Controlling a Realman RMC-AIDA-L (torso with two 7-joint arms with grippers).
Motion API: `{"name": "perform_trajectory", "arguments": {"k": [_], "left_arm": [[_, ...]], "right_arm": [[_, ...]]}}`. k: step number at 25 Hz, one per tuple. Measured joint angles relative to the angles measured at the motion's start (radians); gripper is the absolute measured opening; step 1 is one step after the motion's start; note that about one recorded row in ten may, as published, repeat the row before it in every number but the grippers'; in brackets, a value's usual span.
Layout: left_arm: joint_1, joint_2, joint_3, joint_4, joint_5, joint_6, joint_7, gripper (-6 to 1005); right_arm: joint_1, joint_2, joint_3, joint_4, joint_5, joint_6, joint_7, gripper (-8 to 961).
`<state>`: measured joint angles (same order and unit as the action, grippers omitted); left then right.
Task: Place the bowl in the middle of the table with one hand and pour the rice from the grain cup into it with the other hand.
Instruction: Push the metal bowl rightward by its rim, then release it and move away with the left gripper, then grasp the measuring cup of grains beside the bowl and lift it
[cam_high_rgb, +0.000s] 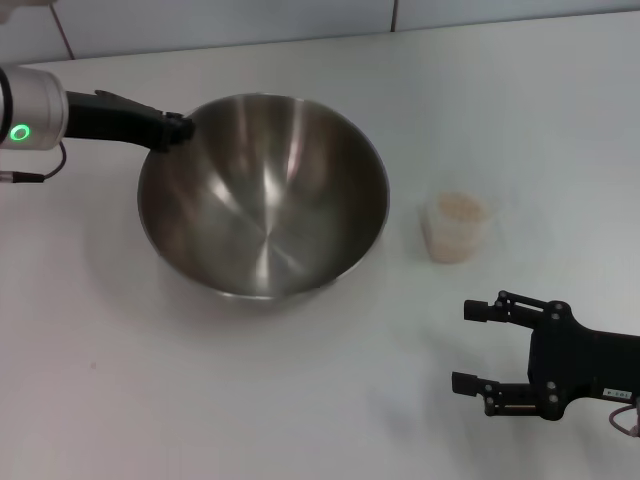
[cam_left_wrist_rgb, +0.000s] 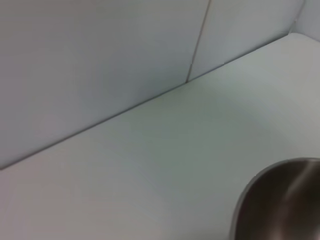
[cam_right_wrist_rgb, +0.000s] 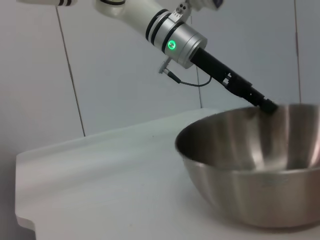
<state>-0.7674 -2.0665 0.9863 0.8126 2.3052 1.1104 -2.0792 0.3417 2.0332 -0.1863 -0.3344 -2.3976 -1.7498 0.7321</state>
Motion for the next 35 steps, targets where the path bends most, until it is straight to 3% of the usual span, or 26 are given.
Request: {"name": "perform_trajectory", "arguments": {"k": [5,8,10,14,15,21,25,35], "left_arm": [[0.047,-0.001,0.0,0.066,-0.036,0.04,0.038,125],[0.088,-0.001,0.0,0.132,-0.074,0.08,0.061,260],[0.189,0.0,0.002,0.273,-0.194,0.212,0.14,350],[0.248,0.001,0.0,0.333,-0.283,0.303,0.206,508],[0.327,0.003,-0.005,0.389,-0.381,0.392,0.304,547],[0.5,0.002,0.002,0.483,-0.461,0.465,0.461,708],[0.526,0.002,0.0,0.471,-0.452,0.465,0.475,805],[0.522,0.0,0.004,0.452,-0.42,0.459,0.469,805]], "right_arm": [[-0.004,0.001,0.005,0.0,0.004,0.0,0.0,839],[-0.005,0.001,0.022,0.0,0.009,-0.002,0.01,839],[-0.015,0.004,0.081,0.0,0.018,-0.005,0.026,839],[-0.039,0.016,0.179,0.0,0.025,0.005,0.017,840],[-0.057,0.022,0.246,-0.001,0.029,0.02,0.006,840],[-0.071,0.038,0.42,0.005,0.048,0.141,-0.022,840],[-0.06,0.046,0.473,0.04,0.115,0.252,-0.07,840],[0.014,0.047,0.464,0.11,0.131,0.42,-0.089,839]]}}
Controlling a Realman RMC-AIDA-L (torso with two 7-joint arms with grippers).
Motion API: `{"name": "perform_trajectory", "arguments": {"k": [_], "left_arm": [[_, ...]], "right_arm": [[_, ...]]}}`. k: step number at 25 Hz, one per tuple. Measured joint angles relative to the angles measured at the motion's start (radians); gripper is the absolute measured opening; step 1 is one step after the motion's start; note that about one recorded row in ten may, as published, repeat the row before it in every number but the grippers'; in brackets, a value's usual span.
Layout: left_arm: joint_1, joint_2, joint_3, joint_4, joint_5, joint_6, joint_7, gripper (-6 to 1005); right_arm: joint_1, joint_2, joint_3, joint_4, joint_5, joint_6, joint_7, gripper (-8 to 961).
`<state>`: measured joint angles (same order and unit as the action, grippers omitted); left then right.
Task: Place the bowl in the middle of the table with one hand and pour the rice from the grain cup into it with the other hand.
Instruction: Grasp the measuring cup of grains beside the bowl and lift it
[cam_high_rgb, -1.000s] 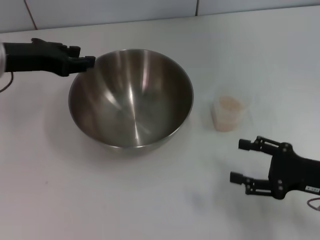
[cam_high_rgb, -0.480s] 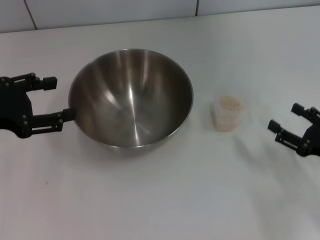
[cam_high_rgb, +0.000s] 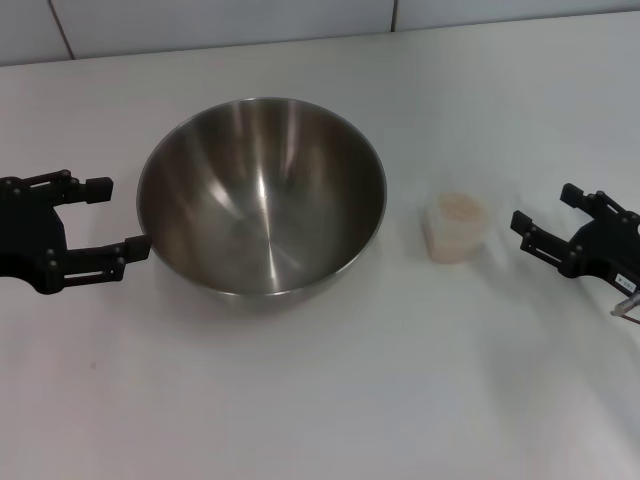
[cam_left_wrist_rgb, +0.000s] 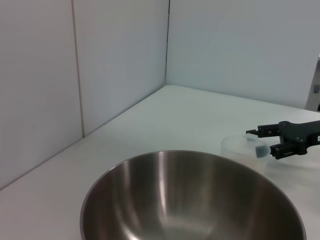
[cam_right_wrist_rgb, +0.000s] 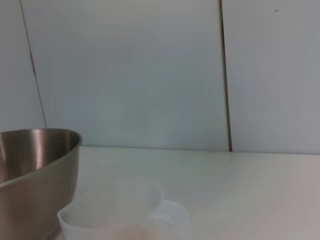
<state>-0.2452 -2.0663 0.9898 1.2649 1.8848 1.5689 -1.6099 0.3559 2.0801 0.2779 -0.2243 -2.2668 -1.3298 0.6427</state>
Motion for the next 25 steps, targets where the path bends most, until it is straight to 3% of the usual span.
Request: {"name": "perform_trajectory", "arguments": {"k": [25], "left_arm": [[-0.013,0.0,-0.001,0.001,0.013,-0.011,-0.001,805]], "right_arm": [[0.068,0.0,0.012,0.058,0.03,0.069,-0.064,804]]}}
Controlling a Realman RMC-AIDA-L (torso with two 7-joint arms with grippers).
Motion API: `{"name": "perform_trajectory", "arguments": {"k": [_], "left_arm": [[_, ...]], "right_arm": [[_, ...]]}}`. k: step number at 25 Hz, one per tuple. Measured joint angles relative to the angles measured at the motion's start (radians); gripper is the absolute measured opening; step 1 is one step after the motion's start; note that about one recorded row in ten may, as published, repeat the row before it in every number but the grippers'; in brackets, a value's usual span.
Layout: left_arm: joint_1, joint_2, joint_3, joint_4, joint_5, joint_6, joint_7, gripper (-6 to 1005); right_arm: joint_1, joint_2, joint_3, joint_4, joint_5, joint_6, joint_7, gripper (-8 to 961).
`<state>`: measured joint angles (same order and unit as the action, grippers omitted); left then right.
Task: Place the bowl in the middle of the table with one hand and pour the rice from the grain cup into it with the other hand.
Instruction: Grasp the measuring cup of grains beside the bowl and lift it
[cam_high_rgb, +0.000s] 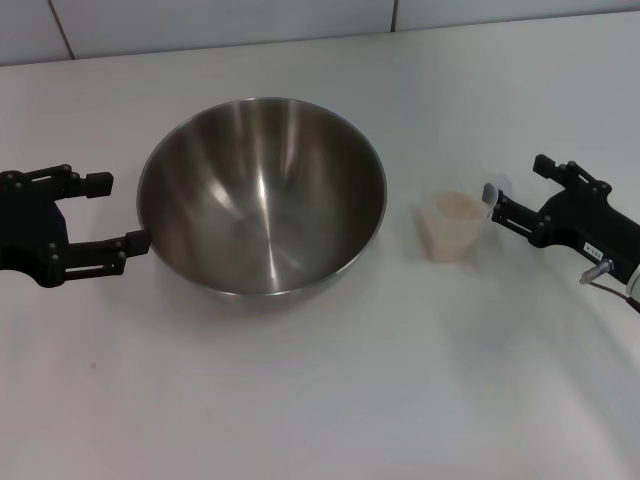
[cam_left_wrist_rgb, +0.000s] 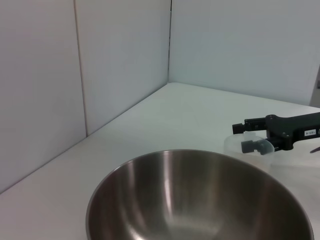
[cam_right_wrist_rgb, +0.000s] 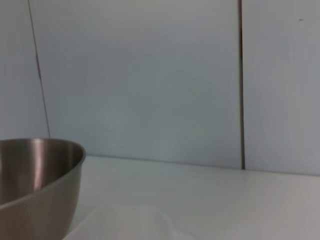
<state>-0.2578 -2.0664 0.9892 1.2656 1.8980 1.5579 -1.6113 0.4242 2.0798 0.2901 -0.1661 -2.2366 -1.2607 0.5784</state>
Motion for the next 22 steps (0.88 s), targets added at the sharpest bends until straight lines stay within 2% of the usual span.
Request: {"name": "perform_trajectory", "arguments": {"k": [11,21,22], "left_arm": [[-0.005,0.001,0.002,-0.021,0.002,0.001,-0.002,805],[-0.007,0.002,0.002,-0.025,0.002,-0.006,-0.002,805],[-0.007,0.002,0.002,-0.025,0.002,-0.007,-0.002,805]], "right_arm": [[-0.006,0.0,-0.009,0.016,0.04,-0.01,-0.014,754],[-0.013,0.0,0.0,0.028,0.06,-0.035,-0.05,292],[-0.013,0.0,0.0,0.031,0.061,-0.036,-0.055,272]]}}
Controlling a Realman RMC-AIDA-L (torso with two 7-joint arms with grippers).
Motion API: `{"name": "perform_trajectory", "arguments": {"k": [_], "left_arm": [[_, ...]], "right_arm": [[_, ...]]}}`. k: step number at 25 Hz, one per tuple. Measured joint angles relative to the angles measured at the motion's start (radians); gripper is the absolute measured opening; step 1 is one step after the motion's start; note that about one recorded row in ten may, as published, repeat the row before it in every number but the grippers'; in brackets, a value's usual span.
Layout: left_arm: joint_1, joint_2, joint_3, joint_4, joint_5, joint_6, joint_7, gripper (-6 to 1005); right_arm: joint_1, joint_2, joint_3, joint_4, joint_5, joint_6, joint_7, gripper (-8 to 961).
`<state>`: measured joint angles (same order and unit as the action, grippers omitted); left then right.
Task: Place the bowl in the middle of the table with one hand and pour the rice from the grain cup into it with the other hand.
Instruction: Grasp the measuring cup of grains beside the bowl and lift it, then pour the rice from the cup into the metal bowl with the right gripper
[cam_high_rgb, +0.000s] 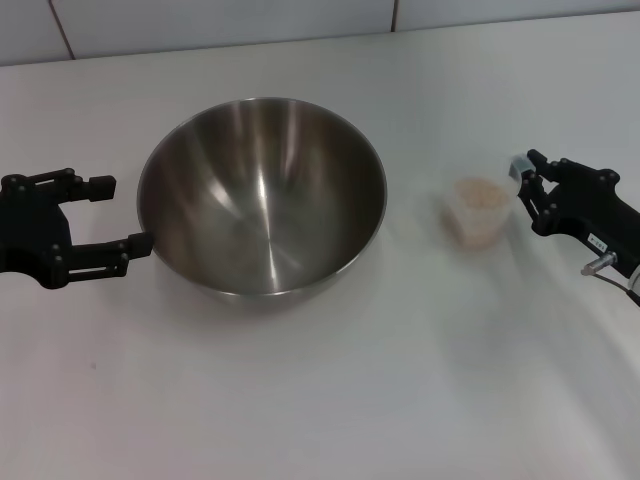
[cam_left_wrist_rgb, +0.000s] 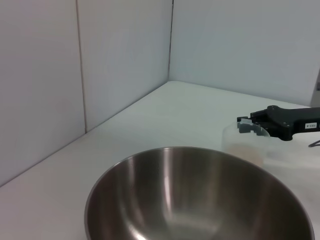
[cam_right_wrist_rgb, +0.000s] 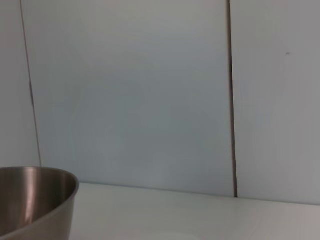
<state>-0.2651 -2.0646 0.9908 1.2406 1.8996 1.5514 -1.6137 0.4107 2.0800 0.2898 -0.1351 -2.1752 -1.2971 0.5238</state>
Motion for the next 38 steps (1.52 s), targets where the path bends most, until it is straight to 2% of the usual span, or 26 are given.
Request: {"name": "perform_trajectory", "arguments": {"k": [10,13,14,15,16,18,20,22,26,30,35,38], "left_arm": [[0.0,-0.001,0.0,-0.004,-0.001,-0.002,0.0,805],[0.0,-0.002,0.0,-0.006,-0.001,-0.002,0.001,805],[0.0,-0.002,0.0,-0.009,-0.001,-0.002,0.001,805],[-0.001,-0.002,0.0,-0.013,-0.001,-0.003,0.001,805],[-0.001,-0.002,0.0,-0.013,-0.001,-0.003,0.001,805],[-0.003,-0.002,0.001,-0.017,-0.001,-0.002,0.001,805],[-0.006,-0.002,0.002,-0.022,-0.001,-0.003,0.002,805],[-0.01,-0.001,0.003,-0.026,-0.001,-0.005,0.002,805],[-0.012,0.0,0.011,-0.027,0.009,-0.009,0.002,805],[-0.016,-0.003,0.019,-0.002,0.076,-0.01,-0.014,805],[-0.02,-0.004,0.025,0.011,0.094,-0.01,-0.023,805],[-0.022,-0.004,0.026,0.011,0.094,-0.011,-0.023,805]], "right_arm": [[-0.005,0.0,0.002,0.005,0.014,-0.048,-0.011,74],[-0.019,0.0,0.004,0.004,0.065,-0.132,-0.026,11],[-0.025,0.0,0.004,0.006,0.092,-0.173,-0.043,11],[-0.035,0.001,0.004,0.024,0.158,-0.268,-0.111,11],[-0.035,0.001,0.004,0.024,0.158,-0.268,-0.111,11],[-0.036,0.002,0.004,0.059,0.209,-0.35,-0.209,11],[-0.006,0.003,0.002,0.123,0.234,-0.414,-0.402,11],[0.01,0.003,-0.001,0.144,0.235,-0.421,-0.468,11],[0.068,0.003,-0.029,0.265,0.228,-0.408,-0.824,11],[0.095,0.005,-0.062,0.391,0.206,-0.34,-1.285,11],[0.108,0.007,-0.064,0.515,0.182,-0.176,-1.873,11],[0.113,0.007,-0.062,0.523,0.166,-0.153,-1.969,11]]}}
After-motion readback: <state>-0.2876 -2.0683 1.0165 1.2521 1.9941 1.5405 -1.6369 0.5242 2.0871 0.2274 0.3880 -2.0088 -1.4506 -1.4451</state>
